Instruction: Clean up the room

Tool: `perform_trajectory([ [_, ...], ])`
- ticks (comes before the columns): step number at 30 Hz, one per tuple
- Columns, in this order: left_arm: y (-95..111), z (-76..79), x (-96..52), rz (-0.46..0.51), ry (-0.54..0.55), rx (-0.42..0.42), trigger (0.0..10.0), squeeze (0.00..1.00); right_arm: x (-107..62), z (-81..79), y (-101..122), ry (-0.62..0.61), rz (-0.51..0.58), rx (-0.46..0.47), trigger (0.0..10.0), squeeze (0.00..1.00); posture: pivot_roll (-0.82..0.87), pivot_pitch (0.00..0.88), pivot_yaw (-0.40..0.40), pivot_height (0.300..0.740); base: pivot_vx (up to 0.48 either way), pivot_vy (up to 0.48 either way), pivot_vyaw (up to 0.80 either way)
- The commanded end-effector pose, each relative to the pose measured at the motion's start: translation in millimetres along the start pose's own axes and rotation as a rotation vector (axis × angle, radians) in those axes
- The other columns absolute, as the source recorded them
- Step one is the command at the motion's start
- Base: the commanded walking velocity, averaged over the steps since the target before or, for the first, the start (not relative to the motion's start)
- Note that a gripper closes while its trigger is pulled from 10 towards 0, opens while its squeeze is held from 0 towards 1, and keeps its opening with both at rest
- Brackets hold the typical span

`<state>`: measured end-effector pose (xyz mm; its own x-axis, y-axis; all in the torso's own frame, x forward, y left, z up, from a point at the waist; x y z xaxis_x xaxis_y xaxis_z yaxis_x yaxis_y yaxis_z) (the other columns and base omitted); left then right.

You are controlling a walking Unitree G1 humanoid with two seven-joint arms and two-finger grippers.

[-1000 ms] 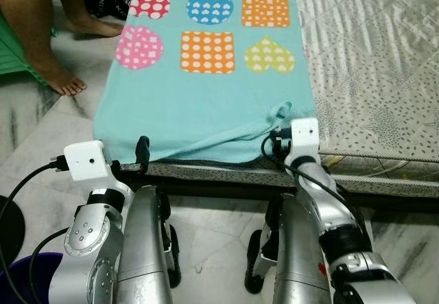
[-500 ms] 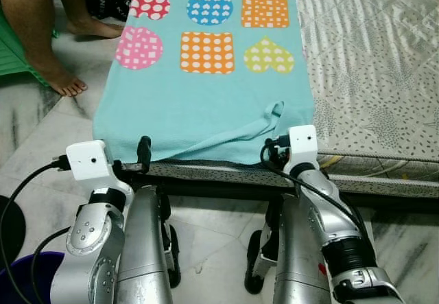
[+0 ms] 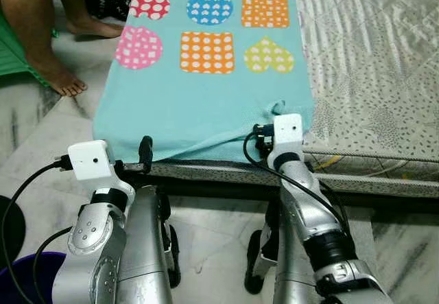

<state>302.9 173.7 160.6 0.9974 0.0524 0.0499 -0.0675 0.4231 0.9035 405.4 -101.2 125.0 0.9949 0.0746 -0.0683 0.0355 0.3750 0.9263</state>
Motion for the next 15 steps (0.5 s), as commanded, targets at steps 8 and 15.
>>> perform_trajectory([
  [8,-4,-5.2,-4.5,-0.015,0.026,0.009,10.0,0.0,10.0,13.2,-25,-0.057,-0.125,-0.054,0.5,0.0,0.16,0.354,-0.028,0.53,0.0,0.0,0.0],
  [15,-4,-5.1,-3.8,-0.016,0.024,0.009,10.0,0.0,13.2,28.0,-28,-0.087,-0.132,-0.053,0.9,0.0,0.16,0.353,-0.026,0.53,0.0,0.0,0.0],
])
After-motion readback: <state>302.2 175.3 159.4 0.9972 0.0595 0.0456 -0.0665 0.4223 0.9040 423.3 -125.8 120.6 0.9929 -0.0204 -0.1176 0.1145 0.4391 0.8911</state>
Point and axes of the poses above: a point about 5 cm out from each wrist's last joint towards the gripper, its own x axis pointing out of the wrist towards the gripper, its own y axis along the axis of the wrist's last joint, z = x × y, the point moved 5 cm from there along x, pointing out of the wrist towards the gripper, and after that the axes turned 15 degrees about -x, right-handed, at the moved point
